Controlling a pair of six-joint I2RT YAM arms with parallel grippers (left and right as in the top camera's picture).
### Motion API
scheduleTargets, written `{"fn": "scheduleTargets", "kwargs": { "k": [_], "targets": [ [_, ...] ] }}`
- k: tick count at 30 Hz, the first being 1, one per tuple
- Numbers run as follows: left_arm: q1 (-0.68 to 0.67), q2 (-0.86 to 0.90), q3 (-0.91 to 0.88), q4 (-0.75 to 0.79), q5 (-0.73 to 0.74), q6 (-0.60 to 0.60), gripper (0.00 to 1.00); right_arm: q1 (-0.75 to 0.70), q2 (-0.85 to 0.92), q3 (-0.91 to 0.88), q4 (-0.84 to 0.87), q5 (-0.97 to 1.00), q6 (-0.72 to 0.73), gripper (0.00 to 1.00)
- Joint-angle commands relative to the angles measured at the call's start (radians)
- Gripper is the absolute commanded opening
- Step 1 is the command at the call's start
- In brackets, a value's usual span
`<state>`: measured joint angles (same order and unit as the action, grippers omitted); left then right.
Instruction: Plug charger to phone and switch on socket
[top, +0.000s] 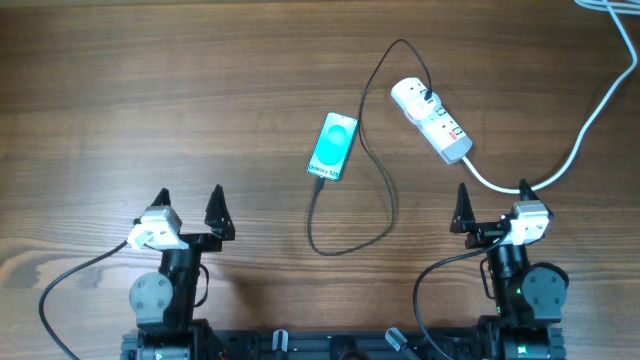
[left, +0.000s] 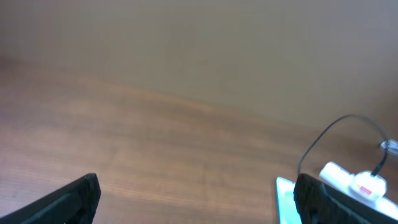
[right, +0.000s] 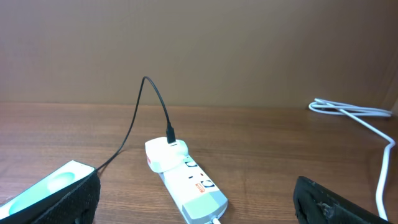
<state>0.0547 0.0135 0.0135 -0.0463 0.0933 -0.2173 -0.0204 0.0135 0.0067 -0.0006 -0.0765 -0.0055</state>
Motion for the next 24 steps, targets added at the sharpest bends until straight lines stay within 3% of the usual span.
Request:
{"fn": "scheduleTargets", "kwargs": {
  "k": [1,8,12,18,24],
  "targets": [
    [0.009,-0.010,-0.008,-0.029,-0.047,-0.002,1.00,0.006,-0.010,-0.002,0.002,0.014,-0.002,1.00],
    [0.009,-0.010,-0.008,-0.032,-0.059,0.134,1.00,0.006,-0.010,-0.002,0.002,0.014,-0.002,1.00],
    [0.009,-0.010,-0.008,-0.026,-0.164,0.137,1.00,0.006,-0.010,-0.002,0.002,0.014,-0.002,1.00],
    [0.008,-0.010,-0.008,-0.029,-0.139,0.249,1.00,0.006,-0.010,-0.002,0.002,0.014,-0.002,1.00],
    [0.008,-0.010,-0.008,-0.029,-0.135,0.270,1.00,0.006,-0.010,-0.002,0.002,0.014,-0.002,1.00]
  ]
}}
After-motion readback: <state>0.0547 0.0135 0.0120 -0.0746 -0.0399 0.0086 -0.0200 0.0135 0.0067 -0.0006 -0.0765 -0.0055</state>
